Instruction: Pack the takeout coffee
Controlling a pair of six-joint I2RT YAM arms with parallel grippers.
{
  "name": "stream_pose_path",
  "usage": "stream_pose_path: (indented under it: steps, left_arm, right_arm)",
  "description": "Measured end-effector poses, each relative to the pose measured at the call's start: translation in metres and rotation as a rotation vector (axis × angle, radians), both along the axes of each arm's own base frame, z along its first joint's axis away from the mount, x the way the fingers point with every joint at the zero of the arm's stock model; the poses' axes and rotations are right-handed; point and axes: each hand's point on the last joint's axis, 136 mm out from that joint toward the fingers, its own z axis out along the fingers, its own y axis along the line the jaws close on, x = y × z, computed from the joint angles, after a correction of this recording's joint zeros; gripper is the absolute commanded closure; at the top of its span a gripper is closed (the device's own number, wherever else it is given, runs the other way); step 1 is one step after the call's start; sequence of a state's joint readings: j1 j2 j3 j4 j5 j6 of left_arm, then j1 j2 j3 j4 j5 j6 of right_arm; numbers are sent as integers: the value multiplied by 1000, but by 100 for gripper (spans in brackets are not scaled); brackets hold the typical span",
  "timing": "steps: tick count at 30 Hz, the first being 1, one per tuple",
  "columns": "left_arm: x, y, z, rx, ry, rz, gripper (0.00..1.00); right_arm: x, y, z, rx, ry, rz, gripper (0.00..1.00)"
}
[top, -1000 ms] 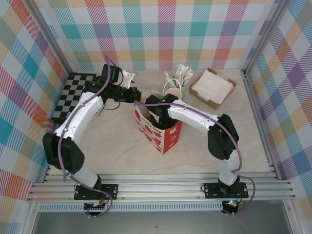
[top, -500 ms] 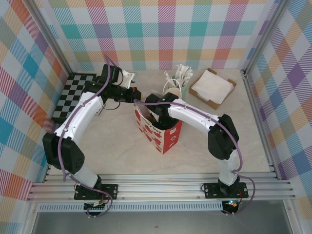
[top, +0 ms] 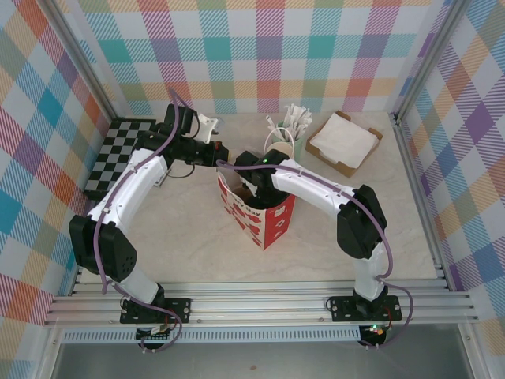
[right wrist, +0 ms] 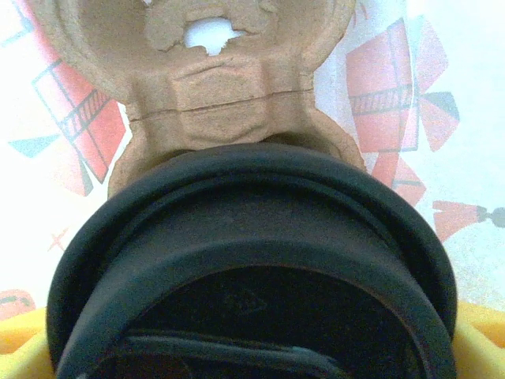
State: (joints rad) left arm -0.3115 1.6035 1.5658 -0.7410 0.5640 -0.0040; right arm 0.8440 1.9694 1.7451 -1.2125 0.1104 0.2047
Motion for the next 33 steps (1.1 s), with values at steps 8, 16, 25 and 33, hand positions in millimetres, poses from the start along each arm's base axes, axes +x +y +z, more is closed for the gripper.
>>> stream_pose_path:
  steps: [8,16,25,33]
  left_arm:
    - [0,0,0,0,1,-1,100]
    - [-3,0,-2,5,14,-1,100]
    - [-3,0,-2,5,14,-1,100]
    - [-2,1,-3,8,14,1,100]
  right_arm:
    - [2,3,4,11,-10,0,4]
    - [5,5,8,23,-21,3,0]
    - [6,7,11,28,-26,3,0]
    - [11,10,23,54,-59,-1,0]
